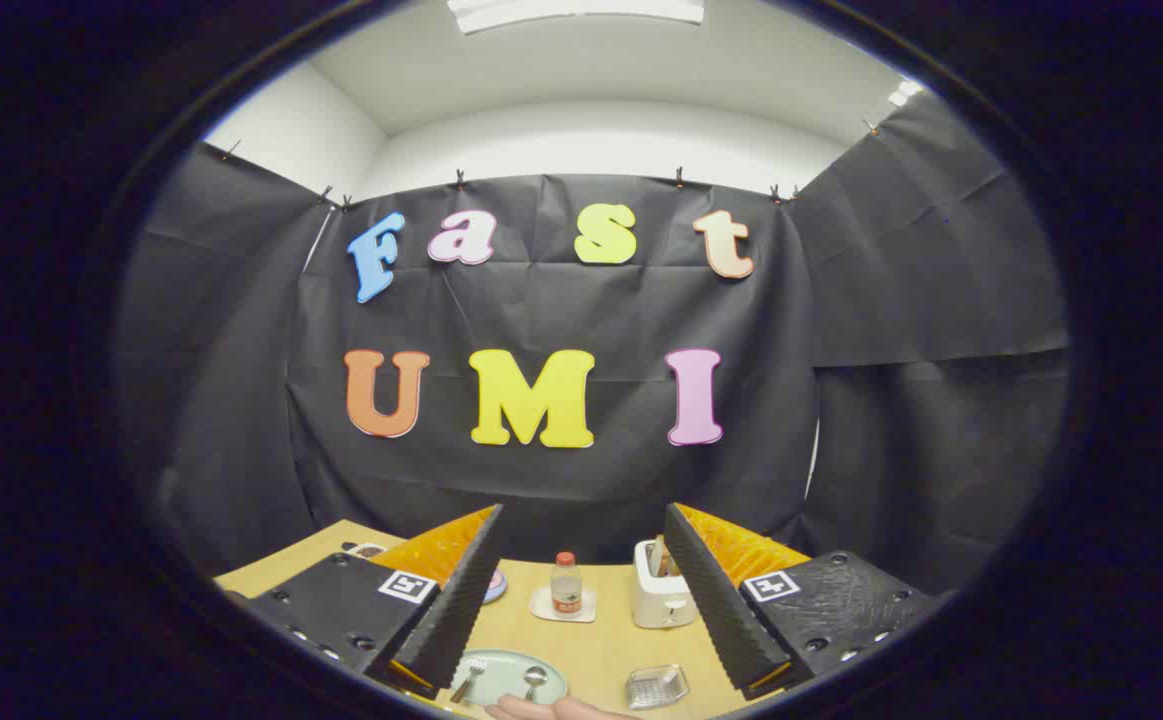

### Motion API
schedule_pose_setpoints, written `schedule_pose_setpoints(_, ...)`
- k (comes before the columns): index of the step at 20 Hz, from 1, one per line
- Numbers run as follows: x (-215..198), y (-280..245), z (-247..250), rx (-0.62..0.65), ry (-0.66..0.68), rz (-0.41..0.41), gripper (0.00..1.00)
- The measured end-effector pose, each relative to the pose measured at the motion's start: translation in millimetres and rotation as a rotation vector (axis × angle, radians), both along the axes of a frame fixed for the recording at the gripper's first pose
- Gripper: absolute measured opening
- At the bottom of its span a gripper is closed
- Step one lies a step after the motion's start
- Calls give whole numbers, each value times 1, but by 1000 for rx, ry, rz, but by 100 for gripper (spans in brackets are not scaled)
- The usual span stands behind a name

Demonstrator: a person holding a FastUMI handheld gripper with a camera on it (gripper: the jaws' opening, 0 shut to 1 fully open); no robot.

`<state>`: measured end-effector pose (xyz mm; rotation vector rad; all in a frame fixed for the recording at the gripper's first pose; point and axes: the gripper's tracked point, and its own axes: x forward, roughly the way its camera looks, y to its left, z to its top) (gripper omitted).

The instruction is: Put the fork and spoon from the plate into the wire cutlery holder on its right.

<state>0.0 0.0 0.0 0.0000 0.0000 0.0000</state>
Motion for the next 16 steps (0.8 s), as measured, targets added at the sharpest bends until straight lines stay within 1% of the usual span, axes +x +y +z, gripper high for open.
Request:
schedule_pose_setpoints(1, 1, -5, -2, 0, 5, -14, 95)
schedule_pose_setpoints(3, 4, -25, -2, 4, 9, -83, 95)
schedule_pose_setpoints(4, 5, -27, -2, 7, 5, -88, 95)
schedule_pose_setpoints(11, 18, -30, -27, 19, 58, -74, 96)
schedule_pose_setpoints(16, 24, -23, -49, -26, 95, -61, 96)
